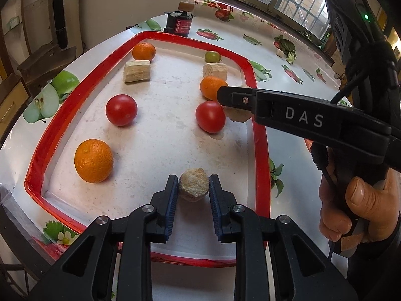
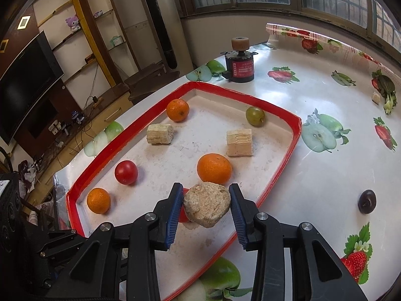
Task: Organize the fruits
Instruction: 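Open the left gripper to drop the block while the right releases the cylinder in the tray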
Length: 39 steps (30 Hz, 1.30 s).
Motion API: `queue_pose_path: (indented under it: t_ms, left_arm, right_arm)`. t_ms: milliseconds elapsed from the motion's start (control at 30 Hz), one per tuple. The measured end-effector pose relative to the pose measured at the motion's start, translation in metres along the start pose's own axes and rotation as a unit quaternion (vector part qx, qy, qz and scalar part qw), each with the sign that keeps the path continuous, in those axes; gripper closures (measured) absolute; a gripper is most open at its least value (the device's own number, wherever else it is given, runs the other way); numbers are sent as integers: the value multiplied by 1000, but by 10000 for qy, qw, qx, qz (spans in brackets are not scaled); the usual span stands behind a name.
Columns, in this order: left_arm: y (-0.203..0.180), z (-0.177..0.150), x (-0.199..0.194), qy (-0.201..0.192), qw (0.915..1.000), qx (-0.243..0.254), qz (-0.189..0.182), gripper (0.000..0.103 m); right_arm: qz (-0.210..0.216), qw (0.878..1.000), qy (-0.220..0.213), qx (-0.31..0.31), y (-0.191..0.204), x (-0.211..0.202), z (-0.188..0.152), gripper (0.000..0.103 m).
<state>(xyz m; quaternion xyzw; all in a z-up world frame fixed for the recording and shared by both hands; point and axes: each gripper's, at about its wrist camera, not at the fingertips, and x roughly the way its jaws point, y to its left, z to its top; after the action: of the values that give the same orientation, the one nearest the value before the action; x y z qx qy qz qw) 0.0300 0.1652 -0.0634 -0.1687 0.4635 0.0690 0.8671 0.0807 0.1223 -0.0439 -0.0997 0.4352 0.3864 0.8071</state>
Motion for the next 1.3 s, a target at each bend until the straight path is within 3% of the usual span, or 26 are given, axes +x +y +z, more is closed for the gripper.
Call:
queue_pose_path:
  t_ms: [100, 300, 733, 1300]
  left_arm:
    - [-2, 0, 0, 15, 10000, 23, 37, 80]
    - [-4, 1, -4, -8, 10000, 19, 53, 64]
    - [-24, 13, -25, -295, 9995, 92, 11, 64]
    - [-92, 25, -29, -422, 9964, 672, -287, 64]
  right_arm:
    - [42, 10000, 42, 52, -2, 2, -1, 62]
    - [43, 9999, 26, 93, -5, -2, -4, 62]
    - [-122, 9989, -346, 287, -29, -58, -16, 62]
    - [-676, 9901, -635, 1051, -105, -135, -80, 62]
